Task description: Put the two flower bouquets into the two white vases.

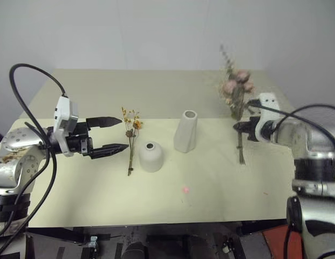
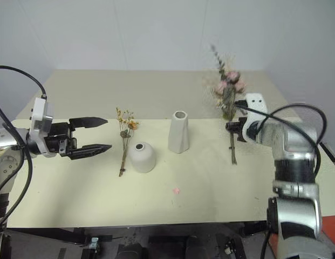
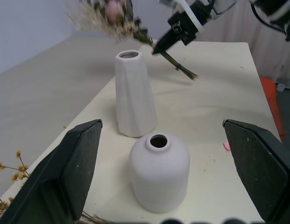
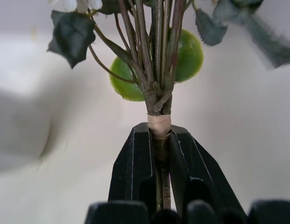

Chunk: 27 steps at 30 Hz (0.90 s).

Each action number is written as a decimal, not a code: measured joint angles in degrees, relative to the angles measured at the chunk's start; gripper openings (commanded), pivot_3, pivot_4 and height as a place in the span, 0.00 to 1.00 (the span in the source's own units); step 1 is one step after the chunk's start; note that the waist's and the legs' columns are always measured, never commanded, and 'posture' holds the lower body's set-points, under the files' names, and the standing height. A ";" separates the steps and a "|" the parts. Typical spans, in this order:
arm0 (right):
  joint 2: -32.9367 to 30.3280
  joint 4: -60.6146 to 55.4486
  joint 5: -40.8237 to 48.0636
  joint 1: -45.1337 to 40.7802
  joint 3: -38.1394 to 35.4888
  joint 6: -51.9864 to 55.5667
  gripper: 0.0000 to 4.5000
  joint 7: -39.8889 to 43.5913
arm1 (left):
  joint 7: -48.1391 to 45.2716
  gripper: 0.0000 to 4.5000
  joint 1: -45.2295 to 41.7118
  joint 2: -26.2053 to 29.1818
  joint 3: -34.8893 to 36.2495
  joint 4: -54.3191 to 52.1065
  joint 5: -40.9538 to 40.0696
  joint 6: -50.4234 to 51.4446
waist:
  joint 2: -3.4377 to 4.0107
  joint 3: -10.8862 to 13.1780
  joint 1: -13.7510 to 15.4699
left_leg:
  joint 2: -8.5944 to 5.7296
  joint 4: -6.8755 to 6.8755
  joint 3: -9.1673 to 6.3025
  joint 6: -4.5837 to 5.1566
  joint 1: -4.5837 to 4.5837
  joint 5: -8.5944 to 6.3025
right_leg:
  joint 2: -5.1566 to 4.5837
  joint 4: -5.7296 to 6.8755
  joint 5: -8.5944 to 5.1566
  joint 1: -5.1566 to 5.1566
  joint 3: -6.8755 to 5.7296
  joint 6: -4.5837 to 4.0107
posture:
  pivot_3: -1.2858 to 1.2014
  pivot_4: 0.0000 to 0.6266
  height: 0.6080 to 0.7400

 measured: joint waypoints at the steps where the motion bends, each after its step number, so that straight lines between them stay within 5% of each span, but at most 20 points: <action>1: 1.15 -2.35 -0.07 1.69 -1.16 -3.83 0.05 -0.26 | -0.29 1.00 -0.27 0.01 -0.09 0.53 0.10 -0.01 | 0.00 0.00 -0.10 | 0.00 0.00 0.01 0.00 -0.02 0.00 | 0.00 0.00 0.00 -0.03 0.02 0.01 | 0.52 0.24 1.00; 12: 14.87 -15.67 10.46 -2.10 -5.55 -15.96 0.05 0.10 | -2.48 1.00 -4.78 -0.63 -2.52 5.18 2.32 -2.00 | 0.04 0.03 -0.42 | 0.05 0.02 0.02 -0.03 0.23 0.02 | 0.06 0.04 0.02 0.01 0.05 -0.03 | 0.52 0.24 1.00; 27: 17.30 -13.42 11.52 -6.56 -2.32 -21.74 0.05 0.57 | -2.69 1.00 -5.49 -0.67 -2.53 5.70 3.23 -2.17 | 0.06 0.04 -0.49 | 0.04 0.00 0.00 -0.03 0.11 0.02 | 0.06 0.15 0.03 -0.03 0.02 -0.04 | 0.52 0.24 1.00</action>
